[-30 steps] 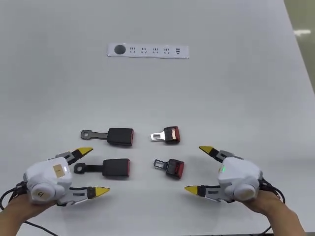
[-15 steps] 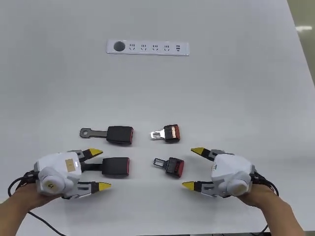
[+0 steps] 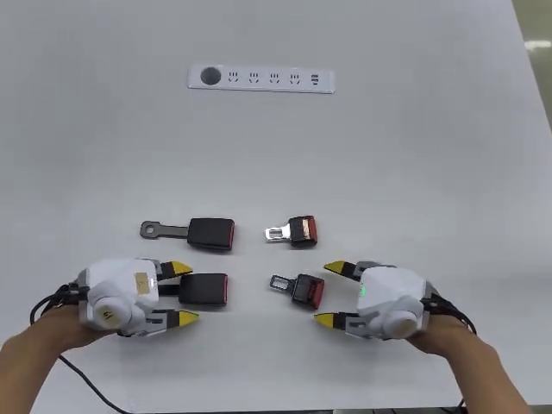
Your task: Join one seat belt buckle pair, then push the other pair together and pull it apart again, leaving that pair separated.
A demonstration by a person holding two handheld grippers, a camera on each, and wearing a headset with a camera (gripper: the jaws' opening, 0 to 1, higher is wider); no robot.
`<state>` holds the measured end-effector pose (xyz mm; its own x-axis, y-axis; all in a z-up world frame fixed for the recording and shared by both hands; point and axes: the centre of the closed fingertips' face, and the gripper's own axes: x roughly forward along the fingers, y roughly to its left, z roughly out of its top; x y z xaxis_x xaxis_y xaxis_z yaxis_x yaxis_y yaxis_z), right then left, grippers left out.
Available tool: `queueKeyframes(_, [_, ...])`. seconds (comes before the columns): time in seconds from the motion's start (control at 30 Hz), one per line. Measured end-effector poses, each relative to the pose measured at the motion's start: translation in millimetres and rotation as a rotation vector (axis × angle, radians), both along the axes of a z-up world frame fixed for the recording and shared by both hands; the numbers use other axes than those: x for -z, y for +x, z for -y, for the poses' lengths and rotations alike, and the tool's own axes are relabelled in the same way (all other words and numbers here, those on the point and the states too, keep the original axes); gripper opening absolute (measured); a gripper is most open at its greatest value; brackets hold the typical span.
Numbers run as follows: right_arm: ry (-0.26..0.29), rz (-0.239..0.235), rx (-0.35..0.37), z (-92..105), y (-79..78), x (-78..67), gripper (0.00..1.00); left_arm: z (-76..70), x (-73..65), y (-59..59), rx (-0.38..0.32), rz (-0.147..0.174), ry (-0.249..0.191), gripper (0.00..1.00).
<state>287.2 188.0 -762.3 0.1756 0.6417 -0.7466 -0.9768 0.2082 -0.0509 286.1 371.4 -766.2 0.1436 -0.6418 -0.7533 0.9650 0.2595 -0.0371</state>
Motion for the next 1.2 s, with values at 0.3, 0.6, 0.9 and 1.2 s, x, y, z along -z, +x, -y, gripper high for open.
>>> queueKeyframes(0.3, [-0.002, -0.008, -0.004, -4.2, 2.3, 2.3, 0.37, 0.1, 2.1, 4.4, 0.039, 0.000, 0.031, 0.36])
queueKeyframes(0.6, [-0.005, -0.027, -0.005, -6.5, 0.2, 6.4, 0.31, -3.5, 7.2, 6.4, 0.074, 0.001, 0.047, 0.33])
queueKeyframes(0.9, [-0.004, -0.025, -0.014, -5.8, -0.4, 7.1, 0.31, -2.9, 8.2, 5.9, 0.087, -0.012, 0.054, 0.33])
queueKeyframes(1.2, [-0.009, -0.028, -0.035, -4.8, -0.2, 7.9, 0.30, -1.3, 9.0, 5.3, 0.091, -0.028, 0.072, 0.32])
